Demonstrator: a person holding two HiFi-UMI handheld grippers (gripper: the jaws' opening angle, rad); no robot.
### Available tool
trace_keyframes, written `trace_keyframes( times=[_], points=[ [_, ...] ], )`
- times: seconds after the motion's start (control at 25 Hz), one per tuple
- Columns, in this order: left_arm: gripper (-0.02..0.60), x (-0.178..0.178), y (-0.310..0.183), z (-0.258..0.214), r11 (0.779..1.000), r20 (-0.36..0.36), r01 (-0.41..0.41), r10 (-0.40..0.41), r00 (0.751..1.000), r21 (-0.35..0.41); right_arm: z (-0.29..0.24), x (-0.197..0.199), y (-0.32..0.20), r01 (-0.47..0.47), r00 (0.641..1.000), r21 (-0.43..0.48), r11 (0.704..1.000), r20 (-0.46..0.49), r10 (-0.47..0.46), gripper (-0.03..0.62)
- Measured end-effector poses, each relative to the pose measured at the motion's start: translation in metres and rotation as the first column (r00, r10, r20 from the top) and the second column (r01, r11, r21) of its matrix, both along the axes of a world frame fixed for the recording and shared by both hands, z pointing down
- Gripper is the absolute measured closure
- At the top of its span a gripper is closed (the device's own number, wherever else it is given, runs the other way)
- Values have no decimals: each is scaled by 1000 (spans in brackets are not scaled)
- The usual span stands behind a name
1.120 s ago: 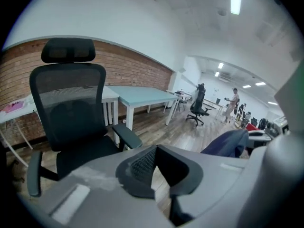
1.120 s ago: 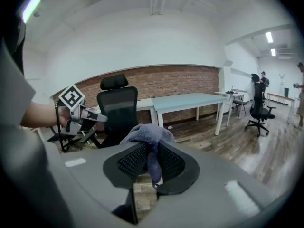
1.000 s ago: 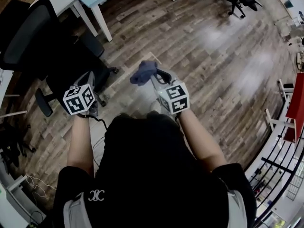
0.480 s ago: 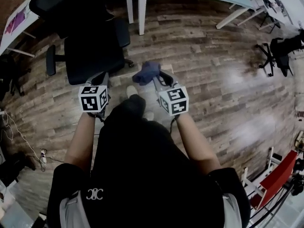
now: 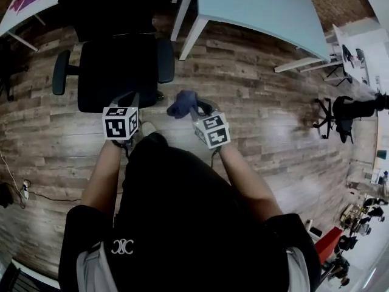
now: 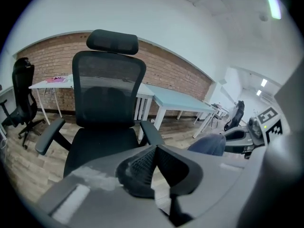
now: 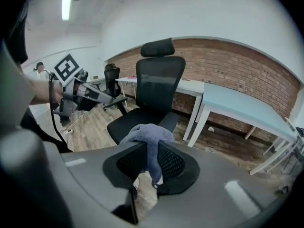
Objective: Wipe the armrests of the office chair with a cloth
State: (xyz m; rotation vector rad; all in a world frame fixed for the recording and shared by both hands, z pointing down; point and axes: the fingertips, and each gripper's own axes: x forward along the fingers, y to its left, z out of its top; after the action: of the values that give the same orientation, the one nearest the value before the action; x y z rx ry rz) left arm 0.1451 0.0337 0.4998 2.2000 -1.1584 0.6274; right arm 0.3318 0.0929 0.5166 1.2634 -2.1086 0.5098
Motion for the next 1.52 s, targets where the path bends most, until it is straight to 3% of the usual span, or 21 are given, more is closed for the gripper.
trace_keyframes(
  times=[0.32, 0.52, 0.8, 1.12, 1.36, 1.52],
  points=[
    [575, -16, -28, 27, 998, 42, -8, 11, 999, -55, 32, -27, -58, 25, 998, -88, 996, -51, -29, 520],
    [575, -36, -27, 33, 996, 37, 51, -48, 998, -74, 56, -53, -78, 131, 986, -124, 984, -89, -143, 520],
    [575, -64, -19, 46, 983, 59, 132, -126, 990, -124, 85, -75, -112, 204, 968, -181, 962, -109, -226, 520],
    [575, -54, -34, 35, 972, 82, 197, -188, 979, -127, 132, -81, -131, 369, 881, -304, 879, -187, -434, 520],
    [575, -47, -51, 27, 949, 75, 261, -252, 965, -176, 144, -98, -168, 503, 794, -327, 800, -191, -577, 520],
    [575, -45, -62, 28, 938, 84, 291, -280, 956, -186, 156, -103, -193, 531, 766, -327, 782, -209, -608, 519]
  ],
)
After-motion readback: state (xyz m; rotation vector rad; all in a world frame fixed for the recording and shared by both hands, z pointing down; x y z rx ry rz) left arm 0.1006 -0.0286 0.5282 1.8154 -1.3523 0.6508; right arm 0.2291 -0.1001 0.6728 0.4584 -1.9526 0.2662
